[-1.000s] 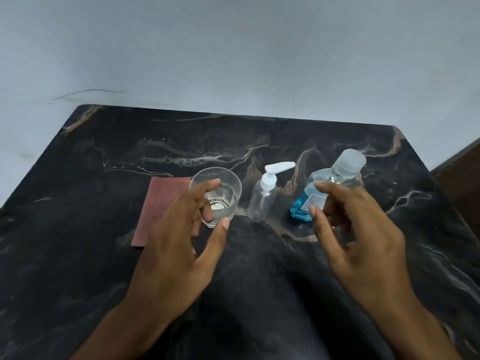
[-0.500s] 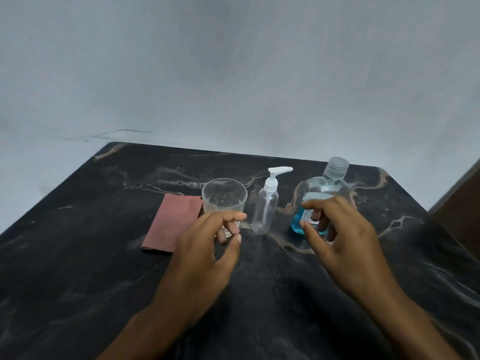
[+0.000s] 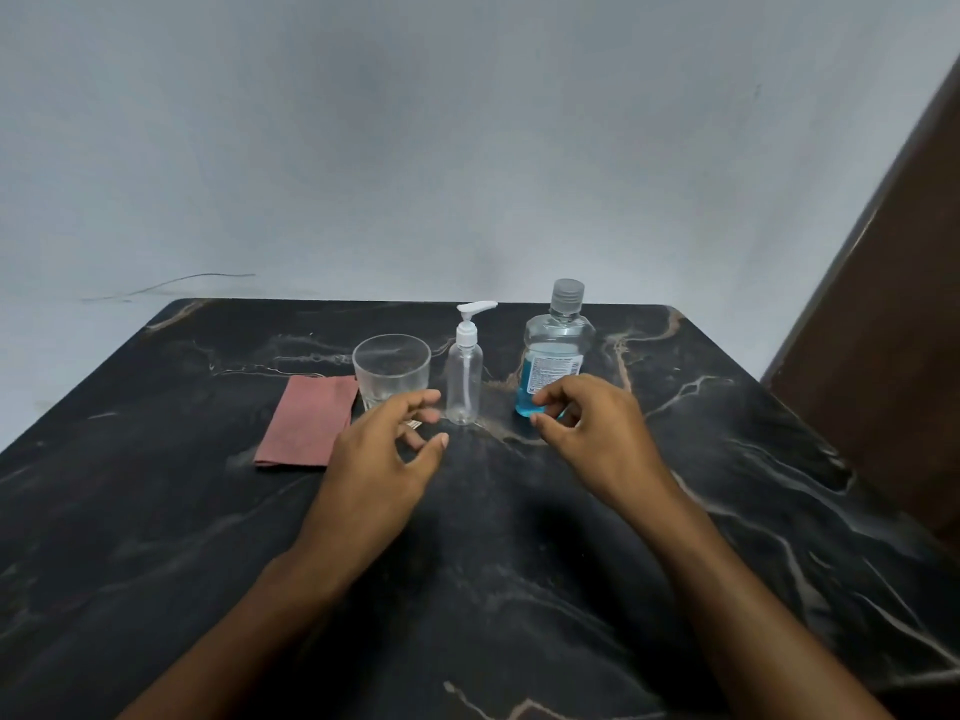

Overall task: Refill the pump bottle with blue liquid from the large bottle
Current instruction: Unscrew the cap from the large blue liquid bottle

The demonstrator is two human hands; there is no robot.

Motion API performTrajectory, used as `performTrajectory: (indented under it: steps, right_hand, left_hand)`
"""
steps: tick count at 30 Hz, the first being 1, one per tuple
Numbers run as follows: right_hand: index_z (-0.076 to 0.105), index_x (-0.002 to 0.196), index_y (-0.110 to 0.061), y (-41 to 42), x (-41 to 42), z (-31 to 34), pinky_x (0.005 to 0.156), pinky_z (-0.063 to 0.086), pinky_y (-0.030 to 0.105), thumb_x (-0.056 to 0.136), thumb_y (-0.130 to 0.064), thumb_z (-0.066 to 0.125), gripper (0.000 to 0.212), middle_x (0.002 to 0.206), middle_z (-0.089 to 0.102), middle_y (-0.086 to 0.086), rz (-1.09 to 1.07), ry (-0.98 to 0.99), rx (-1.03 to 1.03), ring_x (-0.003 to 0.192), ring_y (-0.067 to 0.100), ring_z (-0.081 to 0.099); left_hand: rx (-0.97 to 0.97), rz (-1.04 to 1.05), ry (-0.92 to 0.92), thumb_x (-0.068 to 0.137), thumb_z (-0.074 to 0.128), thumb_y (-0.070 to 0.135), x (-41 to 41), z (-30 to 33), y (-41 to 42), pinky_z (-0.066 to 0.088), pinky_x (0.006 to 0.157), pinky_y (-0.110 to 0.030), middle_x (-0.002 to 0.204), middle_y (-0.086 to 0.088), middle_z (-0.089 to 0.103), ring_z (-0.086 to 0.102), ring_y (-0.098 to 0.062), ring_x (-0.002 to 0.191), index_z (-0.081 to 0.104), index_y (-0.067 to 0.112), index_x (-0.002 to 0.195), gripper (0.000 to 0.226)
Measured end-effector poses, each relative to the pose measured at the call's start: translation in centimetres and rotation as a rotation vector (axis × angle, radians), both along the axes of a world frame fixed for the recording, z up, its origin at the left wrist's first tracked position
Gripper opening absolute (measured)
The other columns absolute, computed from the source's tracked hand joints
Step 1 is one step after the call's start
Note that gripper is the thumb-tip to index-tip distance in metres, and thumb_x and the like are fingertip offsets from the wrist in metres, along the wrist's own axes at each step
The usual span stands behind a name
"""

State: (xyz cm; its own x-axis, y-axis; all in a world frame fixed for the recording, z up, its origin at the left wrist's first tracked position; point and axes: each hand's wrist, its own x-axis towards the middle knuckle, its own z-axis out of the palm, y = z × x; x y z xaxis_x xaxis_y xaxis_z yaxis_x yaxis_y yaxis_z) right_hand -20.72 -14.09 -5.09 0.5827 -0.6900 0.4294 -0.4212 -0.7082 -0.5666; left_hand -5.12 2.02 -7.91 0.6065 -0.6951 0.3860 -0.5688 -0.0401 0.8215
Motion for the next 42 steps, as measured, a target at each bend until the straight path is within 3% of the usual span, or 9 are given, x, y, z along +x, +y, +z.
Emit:
performTrajectory:
  steps: [10, 14, 17, 23, 28, 31, 32, 36, 42]
  right_hand:
    - [0.074, 0.089, -0.017, 0.8, 0.3, -0.7, 0.06, 0.042, 0.003, 0.083, -0.012, 0.077, 0.009, 0.073, 0.063, -0.014, 0.007, -0.029, 0.087, 0.061, -0.005, 0.056]
    - [0.073, 0.101, -0.018, 1.1, 1.5, -1.7, 0.059, 0.04, 0.003, 0.084, -0.021, 0.079, 0.019, 0.071, 0.06, -0.015, 0.011, 0.012, 0.137, 0.063, -0.006, 0.055]
    - [0.068, 0.117, -0.018, 0.8, 3.1, -1.5, 0.068, 0.044, 0.019, 0.085, -0.03, 0.078, 0.035, 0.078, 0.064, -0.007, -0.006, 0.03, 0.152, 0.072, 0.006, 0.06]
    - [0.062, 0.13, -0.011, -0.2, 6.6, 0.8, 0.09, 0.053, 0.031, 0.085, -0.032, 0.077, 0.052, 0.116, 0.071, 0.011, -0.052, 0.041, 0.185, 0.105, 0.023, 0.067]
    - [0.073, 0.104, -0.017, -0.3, 6.4, 1.9, 0.084, 0.058, 0.038, 0.086, -0.033, 0.072, 0.024, 0.103, 0.074, 0.003, -0.19, -0.039, 0.132, 0.094, 0.021, 0.069]
    - [0.073, 0.083, -0.022, 0.0, 4.9, 2.4, 0.071, 0.058, 0.034, 0.088, -0.036, 0.069, 0.016, 0.087, 0.073, -0.002, -0.323, -0.146, -0.029, 0.081, 0.019, 0.069]
    - [0.071, 0.082, -0.023, -0.2, 4.4, 2.6, 0.068, 0.057, 0.034, 0.089, -0.036, 0.069, 0.015, 0.088, 0.071, -0.003, -0.358, -0.183, -0.067, 0.08, 0.018, 0.068]
    - [0.061, 0.101, -0.02, -2.5, 3.2, 3.7, 0.074, 0.054, 0.036, 0.085, -0.04, 0.075, 0.029, 0.108, 0.058, -0.001, -0.407, -0.266, -0.087, 0.099, 0.019, 0.06]
    - [0.059, 0.125, -0.016, -5.9, 2.9, 4.4, 0.093, 0.052, 0.042, 0.079, -0.047, 0.08, 0.059, 0.124, 0.058, 0.003, -0.294, -0.223, 0.054, 0.118, 0.022, 0.053]
  left_hand:
    - [-0.002, 0.074, 0.039, 0.088, 0.079, 0.015, -0.1, 0.2, -0.2, 0.05, 0.069, -0.006, 0.1, 0.009, 0.07, 0.068, -0.012, 0.075, 0.064, 0.024, 0.129, 0.045]
    - [-0.001, 0.066, 0.04, 0.088, 0.079, 0.014, -0.3, 0.1, -0.1, 0.048, 0.071, -0.004, 0.098, 0.007, 0.071, 0.069, -0.014, 0.077, 0.065, 0.024, 0.128, 0.044]
    - [0.026, 0.055, 0.01, 0.087, 0.079, 0.016, -0.7, 0.0, 0.1, 0.051, 0.077, -0.01, 0.103, 0.01, 0.07, 0.067, -0.008, 0.081, 0.066, 0.027, 0.126, 0.043]
    - [0.059, 0.06, -0.007, 0.088, 0.076, 0.016, -0.9, -1.1, -0.2, 0.059, 0.084, -0.026, 0.112, 0.018, 0.066, 0.065, -0.002, 0.091, 0.067, 0.028, 0.127, 0.042]
    - [0.039, 0.074, 0.009, 0.092, 0.073, 0.019, -1.1, -1.0, -2.2, 0.049, 0.099, -0.019, 0.133, 0.012, 0.062, 0.061, -0.002, 0.117, 0.054, 0.023, 0.144, 0.056]
    - [0.027, 0.129, 0.04, 0.091, 0.071, 0.018, -1.8, -0.5, -4.1, 0.041, 0.085, 0.0, 0.127, 0.012, 0.058, 0.061, 0.012, 0.102, 0.049, 0.019, 0.147, 0.059]
    - [0.03, 0.142, 0.059, 0.091, 0.07, 0.017, -2.1, -0.4, -4.8, 0.044, 0.081, -0.002, 0.124, 0.011, 0.06, 0.063, 0.009, 0.096, 0.051, 0.018, 0.144, 0.057]
    - [0.092, 0.203, 0.124, 0.088, 0.07, 0.019, -3.1, -0.6, -7.6, 0.056, 0.092, -0.041, 0.118, -0.009, 0.069, 0.068, -0.028, 0.105, 0.054, 0.009, 0.132, 0.048]
    - [0.061, 0.366, 0.287, 0.089, 0.077, 0.023, -3.2, -1.4, -10.8, 0.046, 0.111, -0.044, 0.146, -0.015, 0.056, 0.056, -0.032, 0.132, 0.037, 0.005, 0.153, 0.078]
